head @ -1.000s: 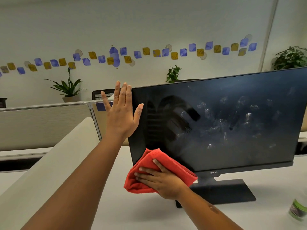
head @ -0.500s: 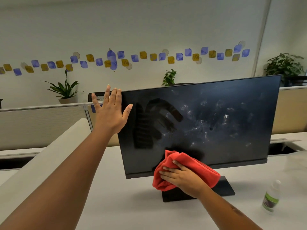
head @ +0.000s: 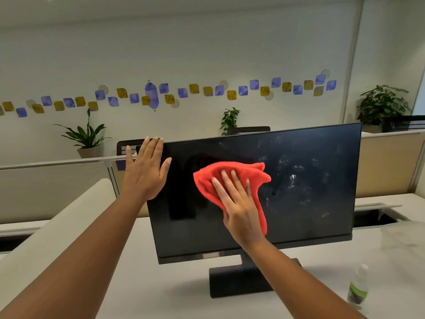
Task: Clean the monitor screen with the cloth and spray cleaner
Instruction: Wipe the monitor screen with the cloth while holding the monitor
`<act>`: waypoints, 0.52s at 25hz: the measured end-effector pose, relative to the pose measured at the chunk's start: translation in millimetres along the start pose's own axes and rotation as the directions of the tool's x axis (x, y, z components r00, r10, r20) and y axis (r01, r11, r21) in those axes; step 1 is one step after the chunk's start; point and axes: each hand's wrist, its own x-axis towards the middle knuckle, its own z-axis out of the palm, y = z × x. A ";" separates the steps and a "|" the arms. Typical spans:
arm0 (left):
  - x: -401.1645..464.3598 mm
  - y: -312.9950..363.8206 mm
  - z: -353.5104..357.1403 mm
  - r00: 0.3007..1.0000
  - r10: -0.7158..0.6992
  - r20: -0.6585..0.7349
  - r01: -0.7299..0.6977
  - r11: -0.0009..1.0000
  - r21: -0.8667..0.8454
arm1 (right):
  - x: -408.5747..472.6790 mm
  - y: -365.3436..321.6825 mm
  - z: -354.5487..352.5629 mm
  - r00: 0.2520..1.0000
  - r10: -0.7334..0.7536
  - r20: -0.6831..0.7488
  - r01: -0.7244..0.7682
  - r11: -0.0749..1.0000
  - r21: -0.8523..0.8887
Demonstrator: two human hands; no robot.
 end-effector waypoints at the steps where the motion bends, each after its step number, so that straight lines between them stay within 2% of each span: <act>1: -0.2 2.8 2.7 1.000 -0.010 -0.002 0.010 0.999 -0.036 | 19.4 -7.7 5.6 0.999 0.021 -0.033 -0.021 1.000 0.013; 3: -1.4 7.1 8.2 0.999 -0.037 -0.023 0.034 0.994 -0.105 | 50.2 -19.5 21.3 1.000 0.029 -0.010 -0.029 0.999 -0.024; 6: -3.3 7.3 14.0 0.994 -0.088 -0.062 0.078 0.986 -0.146 | 71.4 -23.9 46.1 0.972 0.092 0.217 -0.063 0.989 -0.134; 7: -3.2 5.9 15.1 0.994 -0.087 -0.066 0.079 0.989 -0.125 | 72.5 -19.7 52.4 0.965 0.093 0.246 -0.052 0.984 -0.168; 10: -1.2 4.1 17.9 0.996 -0.051 -0.067 0.048 0.998 -0.040 | 70.3 -1.4 58.6 0.981 0.045 0.189 0.001 0.971 -0.237; 13: -1.1 9.3 23.2 0.996 -0.062 -0.070 0.063 0.998 0.011 | 68.0 21.6 53.8 0.993 0.068 0.092 -0.044 0.969 -0.244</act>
